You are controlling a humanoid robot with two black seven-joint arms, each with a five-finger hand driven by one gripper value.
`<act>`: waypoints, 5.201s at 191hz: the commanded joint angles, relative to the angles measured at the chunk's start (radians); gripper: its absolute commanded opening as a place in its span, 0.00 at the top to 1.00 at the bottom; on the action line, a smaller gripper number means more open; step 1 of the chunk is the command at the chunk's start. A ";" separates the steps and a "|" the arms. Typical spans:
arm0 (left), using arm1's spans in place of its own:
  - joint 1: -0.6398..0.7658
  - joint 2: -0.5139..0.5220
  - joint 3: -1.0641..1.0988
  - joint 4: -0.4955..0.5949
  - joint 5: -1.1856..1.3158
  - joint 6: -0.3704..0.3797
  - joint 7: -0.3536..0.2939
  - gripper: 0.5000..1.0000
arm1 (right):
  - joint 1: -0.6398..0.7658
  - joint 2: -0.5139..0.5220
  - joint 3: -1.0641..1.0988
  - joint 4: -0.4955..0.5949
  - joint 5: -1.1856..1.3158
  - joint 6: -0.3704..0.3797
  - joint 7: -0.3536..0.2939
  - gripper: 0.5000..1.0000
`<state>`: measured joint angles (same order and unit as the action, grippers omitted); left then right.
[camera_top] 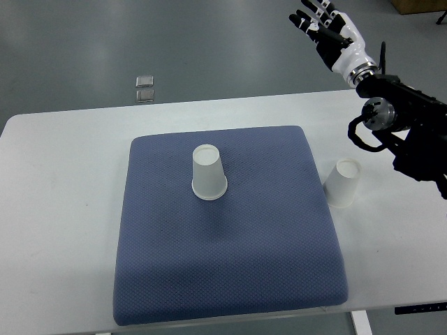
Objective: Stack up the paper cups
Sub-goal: 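Swing the right hand down toward the white cup beside the pad, then close the right hand fingers around the white cup beside the pad, then lift the cup with the right hand and carry it over the cup on the pad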
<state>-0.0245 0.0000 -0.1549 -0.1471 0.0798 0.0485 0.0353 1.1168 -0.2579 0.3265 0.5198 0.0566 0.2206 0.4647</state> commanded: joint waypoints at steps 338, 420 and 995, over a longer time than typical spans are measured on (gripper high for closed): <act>0.000 0.000 0.000 0.000 0.000 0.001 0.000 0.00 | 0.113 -0.419 -0.554 0.517 -1.583 0.049 -0.080 0.21; 0.000 0.000 0.000 0.000 0.000 -0.001 0.000 0.00 | 0.067 -0.366 -0.549 0.479 -1.586 0.005 -0.080 0.22; 0.000 0.000 0.000 0.000 0.000 0.001 0.000 0.00 | 0.525 0.069 -0.446 0.421 -1.486 0.255 -0.040 0.59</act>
<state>-0.0245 0.0000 -0.1549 -0.1472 0.0798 0.0484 0.0353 1.6615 -0.2125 -0.1232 0.9760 -1.4309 0.4775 0.4273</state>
